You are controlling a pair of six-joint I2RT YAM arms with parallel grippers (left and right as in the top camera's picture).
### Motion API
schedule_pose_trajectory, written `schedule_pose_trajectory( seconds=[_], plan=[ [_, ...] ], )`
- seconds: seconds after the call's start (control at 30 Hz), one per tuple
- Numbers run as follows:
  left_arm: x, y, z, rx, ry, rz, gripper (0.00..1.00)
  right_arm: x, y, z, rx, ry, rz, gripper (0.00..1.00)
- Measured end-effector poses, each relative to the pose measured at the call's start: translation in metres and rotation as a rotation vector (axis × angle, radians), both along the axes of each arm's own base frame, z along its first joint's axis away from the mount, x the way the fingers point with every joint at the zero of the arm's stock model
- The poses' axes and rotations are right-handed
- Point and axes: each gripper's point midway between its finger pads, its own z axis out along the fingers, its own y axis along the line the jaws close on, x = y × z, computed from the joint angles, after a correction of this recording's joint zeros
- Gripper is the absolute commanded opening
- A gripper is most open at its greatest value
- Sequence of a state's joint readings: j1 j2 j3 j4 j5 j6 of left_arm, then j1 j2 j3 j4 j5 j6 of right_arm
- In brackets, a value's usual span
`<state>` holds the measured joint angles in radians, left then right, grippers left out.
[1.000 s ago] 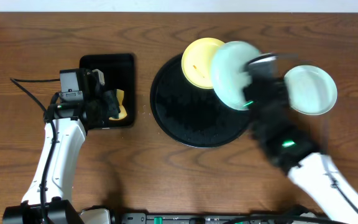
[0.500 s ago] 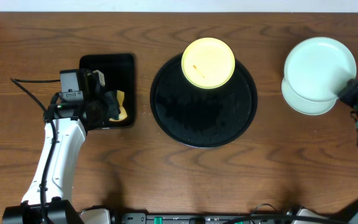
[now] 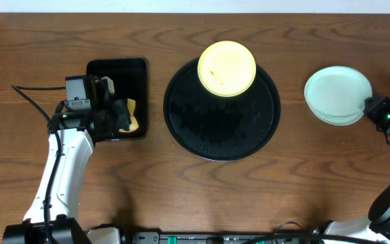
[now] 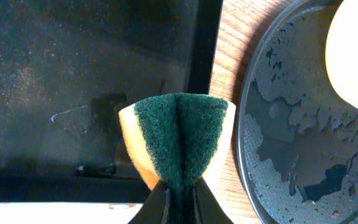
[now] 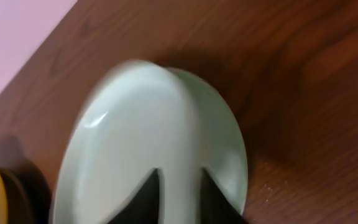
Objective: Clean dirty plates on tray and stack at the side
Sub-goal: 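Carry the pale green plate right and stack it on the other plate, then release the plate and move the right gripper to the yellow plate rim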
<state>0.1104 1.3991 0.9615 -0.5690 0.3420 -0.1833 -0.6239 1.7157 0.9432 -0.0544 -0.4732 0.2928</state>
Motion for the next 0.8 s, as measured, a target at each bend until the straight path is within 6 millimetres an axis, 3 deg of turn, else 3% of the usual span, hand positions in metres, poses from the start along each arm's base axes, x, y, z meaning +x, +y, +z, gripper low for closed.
schedule_pose_trajectory(
  seconds=[0.03,0.1,0.27,0.4,0.53,0.67,0.73,0.8],
  plan=[
    [0.000,0.000,0.000,0.000,0.000,0.000,0.08,0.000,0.000,0.000,0.010,-0.001,-0.005,0.44],
    [0.000,0.000,0.000,0.000,0.000,0.000,0.08,0.000,0.003,0.001,0.027,-0.004,-0.001,0.51],
    [0.000,0.000,0.000,0.000,0.000,0.000,0.08,0.002,0.026,0.007,0.086,-0.044,0.118,0.51],
    [0.000,0.000,0.000,0.000,-0.001,0.000,0.08,0.000,0.051,0.015,0.137,0.026,0.225,0.53],
    [0.000,0.000,0.000,0.000,0.000,0.000,0.08,0.015,0.093,0.056,0.059,0.135,0.402,0.56],
    [0.000,0.000,0.000,0.000,-0.002,0.000,0.08,0.054,0.151,0.128,-0.162,0.069,0.619,0.64],
    [0.000,0.000,0.000,0.000,-0.001,0.000,0.08,0.073,0.188,0.158,-0.280,0.012,0.727,0.74],
    [0.000,0.000,0.000,0.000,-0.001,0.000,0.08,0.086,0.222,0.169,-0.376,-0.026,0.816,0.86]
  ],
)
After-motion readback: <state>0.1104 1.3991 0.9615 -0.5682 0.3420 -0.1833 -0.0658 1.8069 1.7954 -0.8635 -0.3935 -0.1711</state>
